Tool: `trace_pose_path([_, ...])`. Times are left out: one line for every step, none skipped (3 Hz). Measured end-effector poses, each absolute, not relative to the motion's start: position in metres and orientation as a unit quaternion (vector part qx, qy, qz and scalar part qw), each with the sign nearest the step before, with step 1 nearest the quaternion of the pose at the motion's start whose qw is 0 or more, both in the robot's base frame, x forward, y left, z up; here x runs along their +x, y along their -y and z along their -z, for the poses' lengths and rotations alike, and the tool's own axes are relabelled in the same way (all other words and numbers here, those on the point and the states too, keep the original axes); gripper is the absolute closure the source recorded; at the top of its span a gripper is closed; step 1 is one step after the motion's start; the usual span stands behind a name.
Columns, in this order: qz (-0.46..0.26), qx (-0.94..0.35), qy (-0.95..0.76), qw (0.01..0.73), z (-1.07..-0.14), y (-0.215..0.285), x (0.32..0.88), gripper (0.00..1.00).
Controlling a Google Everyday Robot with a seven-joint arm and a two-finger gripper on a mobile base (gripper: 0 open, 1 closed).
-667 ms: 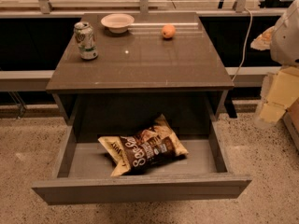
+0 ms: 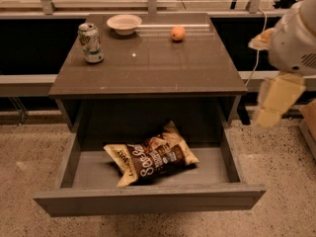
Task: Pick brown chip bag from top drawer and place on counter
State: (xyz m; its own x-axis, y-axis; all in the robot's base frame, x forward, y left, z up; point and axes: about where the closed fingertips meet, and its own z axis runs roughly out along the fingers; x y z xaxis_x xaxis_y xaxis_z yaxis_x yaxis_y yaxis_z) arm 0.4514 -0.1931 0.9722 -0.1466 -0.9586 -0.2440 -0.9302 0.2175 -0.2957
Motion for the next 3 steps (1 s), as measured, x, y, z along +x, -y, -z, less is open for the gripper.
trace_pose_path([0.017,-0.685,-0.692,0.227,-0.93,0.118,0.476,0.0])
trace_pose_path([-0.016,-0.726,-0.636,0.26,-0.881,0.039,0.501,0.0])
trace_pose_path([-0.036,-0.754,-0.598,0.27,-0.82,-0.028,0.521,0.0])
